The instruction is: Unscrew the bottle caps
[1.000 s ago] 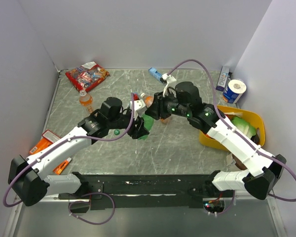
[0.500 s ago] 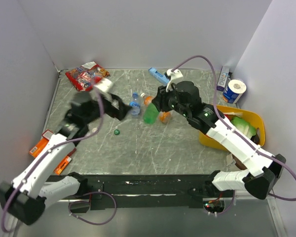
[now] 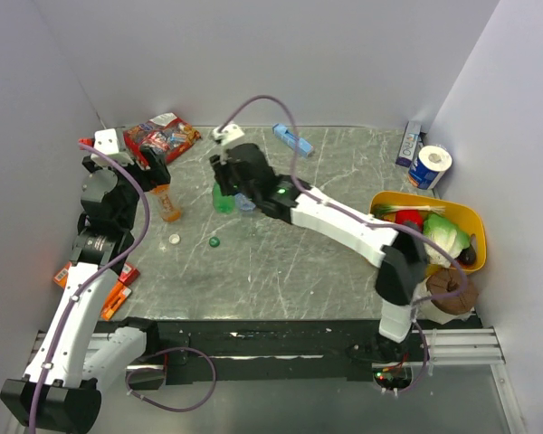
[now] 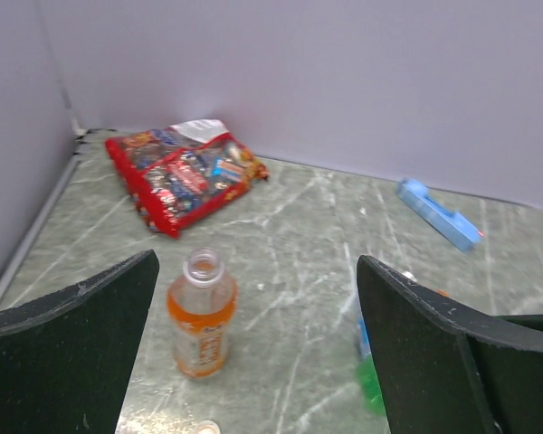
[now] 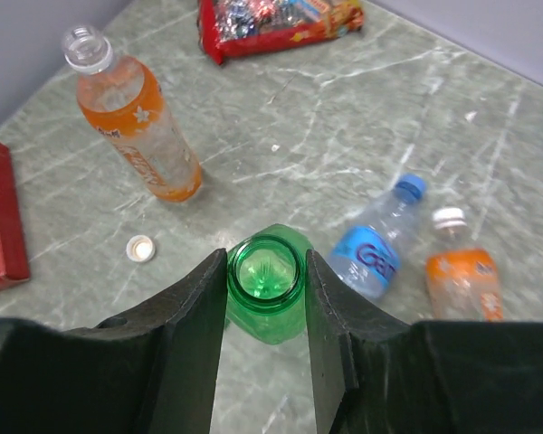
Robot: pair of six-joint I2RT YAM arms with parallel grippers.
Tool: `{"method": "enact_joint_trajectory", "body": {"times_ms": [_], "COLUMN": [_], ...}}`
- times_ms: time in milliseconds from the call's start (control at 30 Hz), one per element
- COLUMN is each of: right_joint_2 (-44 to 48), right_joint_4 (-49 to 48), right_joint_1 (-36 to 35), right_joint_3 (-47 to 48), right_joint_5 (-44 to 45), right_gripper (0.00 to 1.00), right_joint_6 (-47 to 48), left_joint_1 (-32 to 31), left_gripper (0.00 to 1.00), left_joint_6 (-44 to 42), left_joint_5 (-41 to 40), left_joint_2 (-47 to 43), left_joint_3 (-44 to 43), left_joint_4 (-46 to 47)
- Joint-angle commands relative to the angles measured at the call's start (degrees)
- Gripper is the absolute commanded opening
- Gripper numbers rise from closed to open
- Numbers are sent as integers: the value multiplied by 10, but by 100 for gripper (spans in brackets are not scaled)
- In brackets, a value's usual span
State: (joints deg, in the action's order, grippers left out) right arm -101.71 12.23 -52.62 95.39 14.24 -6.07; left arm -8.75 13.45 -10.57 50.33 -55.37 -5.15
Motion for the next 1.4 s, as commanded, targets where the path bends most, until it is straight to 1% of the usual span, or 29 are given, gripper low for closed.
{"method": "enact_joint_trajectory", "body": {"times_ms": [0, 133, 333, 567, 733, 1133, 1233, 1267, 1367], "right_joint_2": [-73, -133, -189, -218, -241, -253, -248, -247, -248], "right_joint_4": [-50, -62, -63, -82, -76, -82, -86, -87, -85], "right_joint_1": [-20, -25, -28, -28, -28, -28, -28, -28, -28], "right_joint_3": [84, 128, 164, 162, 176, 159, 151, 147, 146], "right_joint_5": [37, 40, 45, 40, 37, 38, 38, 39, 40], "right_gripper": [0, 0, 0, 0, 0, 0, 8, 13, 17], "right_joint_6": [38, 50, 55, 46, 34, 23, 23, 23, 24], "left_joint_1": [4, 5, 4, 4, 4, 4, 4, 4, 4], "left_gripper": [96, 96, 96, 96, 96, 96, 96, 96, 96], "left_joint_6": [16, 21, 23, 25, 24, 24, 24, 24, 23], "left_joint_5": [-62, -50, -45, -36, -26, -21, -20, -19, -19], "left_joint_2": [-11, -13, -12, -11, -8, -7, -6, -7, -6], "left_joint_3": [3, 4, 3, 2, 1, 1, 3, 2, 3], "left_joint_4": [10, 13, 12, 12, 12, 12, 13, 13, 13]}}
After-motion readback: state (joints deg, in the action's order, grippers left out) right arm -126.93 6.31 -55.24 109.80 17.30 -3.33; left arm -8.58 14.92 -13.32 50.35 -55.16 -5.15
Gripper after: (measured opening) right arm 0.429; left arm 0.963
